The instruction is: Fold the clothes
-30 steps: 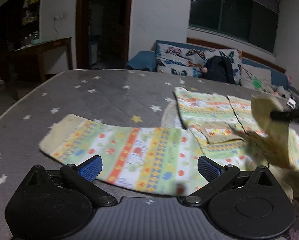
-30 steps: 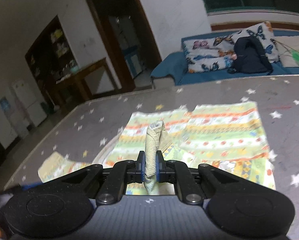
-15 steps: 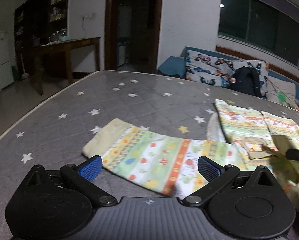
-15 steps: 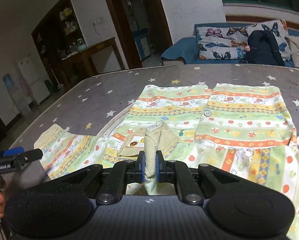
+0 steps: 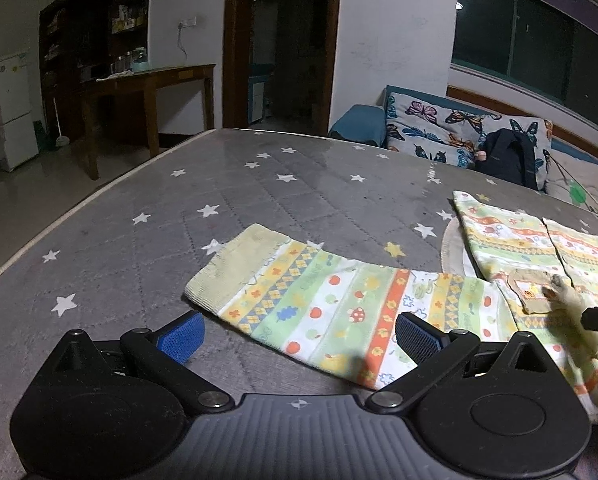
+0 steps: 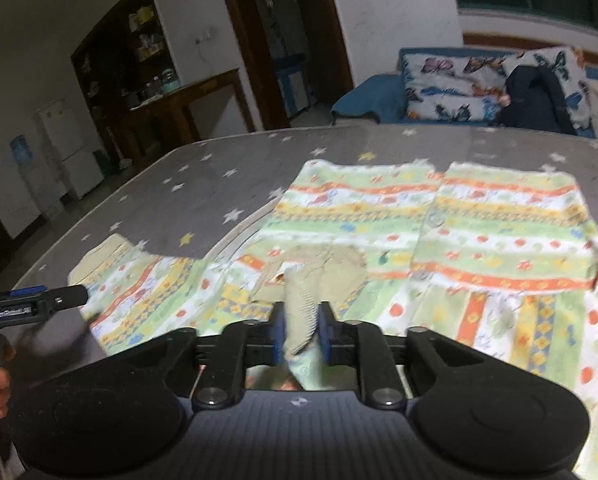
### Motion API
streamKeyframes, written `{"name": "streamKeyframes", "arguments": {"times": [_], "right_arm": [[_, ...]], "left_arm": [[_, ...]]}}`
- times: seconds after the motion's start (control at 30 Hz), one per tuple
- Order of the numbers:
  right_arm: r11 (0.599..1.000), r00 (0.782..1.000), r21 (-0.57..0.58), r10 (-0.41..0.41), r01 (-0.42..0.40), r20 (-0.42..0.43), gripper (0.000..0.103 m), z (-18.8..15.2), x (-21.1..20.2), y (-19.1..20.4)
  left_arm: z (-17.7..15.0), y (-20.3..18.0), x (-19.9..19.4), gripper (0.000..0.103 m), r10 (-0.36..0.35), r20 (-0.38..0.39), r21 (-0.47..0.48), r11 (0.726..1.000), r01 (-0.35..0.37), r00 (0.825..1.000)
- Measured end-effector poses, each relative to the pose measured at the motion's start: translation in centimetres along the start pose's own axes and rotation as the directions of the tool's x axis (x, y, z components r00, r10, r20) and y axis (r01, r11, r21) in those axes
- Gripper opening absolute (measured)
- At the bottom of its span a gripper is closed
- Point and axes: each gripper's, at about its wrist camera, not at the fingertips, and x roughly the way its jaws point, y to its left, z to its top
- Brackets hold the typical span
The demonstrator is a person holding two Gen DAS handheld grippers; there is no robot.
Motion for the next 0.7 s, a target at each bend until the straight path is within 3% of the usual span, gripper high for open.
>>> {"name": "streamKeyframes", "arguments": {"times": [0.1,0.2,0.4,0.6,0.7], "right_arm": [[1.000,1.000,-0.013,0.022,-0.022,0.008,0.024,-0.2,-1.2,-0.1],[1.000,0.999,-0.014,0.009,-0.008,0.040,0.037,-0.1,-3.3,-1.0],[0.989,0.990,0.070,-0.136,0.133,0.041,0.037,-1.8,-6.7,-6.3],[0.948,0.959,0.159,-0.284,0.277,0.022,0.037,-3.7,-10.0,-11.9],[0.938,0.954,0.190,-0.298,0.292,0.007,0.037,-4.5,-10.4,-12.9]], "left_arm": [[0.0,-0.6,-0.2,0.103,-0.019,0.003,0.015,1.000,0.019,1.000],[-0.3,-1.4,-0.3,0.103,-0.046,0.007,0.042,0.998,0.045,0.999],[-1.1,-2.8,0.6,0.103,-0.059,-0.010,0.095,0.994,0.060,0.998],[-1.4,-3.4,1.2,0.102,-0.058,-0.015,0.122,0.991,0.059,0.998],[-1.5,-3.7,1.6,0.102,-0.047,-0.021,0.142,0.989,0.050,0.999]]}}
